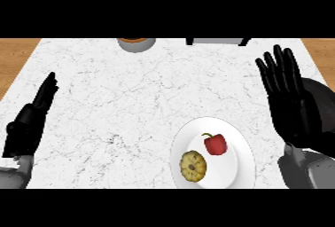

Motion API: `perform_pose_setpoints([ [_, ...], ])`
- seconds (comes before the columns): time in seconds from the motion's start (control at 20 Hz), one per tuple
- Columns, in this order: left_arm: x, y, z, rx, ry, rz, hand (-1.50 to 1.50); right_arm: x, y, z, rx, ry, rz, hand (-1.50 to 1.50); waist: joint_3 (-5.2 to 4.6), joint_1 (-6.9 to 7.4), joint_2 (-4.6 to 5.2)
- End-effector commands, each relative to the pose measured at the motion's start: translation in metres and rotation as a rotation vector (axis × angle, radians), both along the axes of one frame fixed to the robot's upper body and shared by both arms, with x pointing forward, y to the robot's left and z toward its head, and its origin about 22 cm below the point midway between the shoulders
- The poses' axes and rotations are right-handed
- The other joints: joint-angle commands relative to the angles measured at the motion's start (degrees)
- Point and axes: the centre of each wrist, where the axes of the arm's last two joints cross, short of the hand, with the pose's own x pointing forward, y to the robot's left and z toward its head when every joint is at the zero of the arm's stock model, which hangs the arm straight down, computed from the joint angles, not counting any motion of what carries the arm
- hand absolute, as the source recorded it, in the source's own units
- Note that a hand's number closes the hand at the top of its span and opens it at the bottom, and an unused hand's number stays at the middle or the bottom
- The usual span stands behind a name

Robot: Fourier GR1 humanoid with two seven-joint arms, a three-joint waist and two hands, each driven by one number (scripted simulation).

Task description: Pick the squash from the plate and place it in the pan

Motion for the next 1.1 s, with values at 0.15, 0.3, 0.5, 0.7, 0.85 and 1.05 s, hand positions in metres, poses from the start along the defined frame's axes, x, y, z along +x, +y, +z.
perform_pose_setpoints([
  [0.15, 0.001, -0.054, 0.0, -0.215, -0.064, -0.18, 0.0, -0.001, 0.061, 0.019, -0.433, -0.042, 0.543, 1.5, 0.26, 2.51, 1.27],
  [0.3, -0.007, -0.072, -0.018, -0.307, 0.0, -0.218, 0.0, 0.009, 0.039, 0.054, -0.919, -0.189, 0.399, 1.5, -0.73, 0.51, -0.18],
  [0.5, -0.015, -0.093, -0.033, -0.4, -0.05, -0.243, 0.0, 0.007, 0.04, 0.028, -0.875, -0.06, 0.612, -1.5, 0.65, -0.53, 1.13],
  [0.7, -0.019, -0.085, -0.052, -0.404, -0.043, -0.255, 0.0, 0.008, 0.031, 0.023, -1.069, -0.189, 0.618, -1.5, 0.71, -0.45, 1.21],
  [0.85, -0.024, -0.1, -0.069, -0.411, -0.036, -0.247, 0.0, 0.013, 0.044, 0.044, -1.139, -0.253, 0.626, -1.5, 0.68, -0.49, 1.16],
  [1.05, -0.01, -0.083, -0.045, -0.408, -0.037, -0.263, 0.0, 0.011, 0.078, 0.054, -1.301, -0.25, 0.646, -1.5, 0.66, -0.36, 1.09],
])
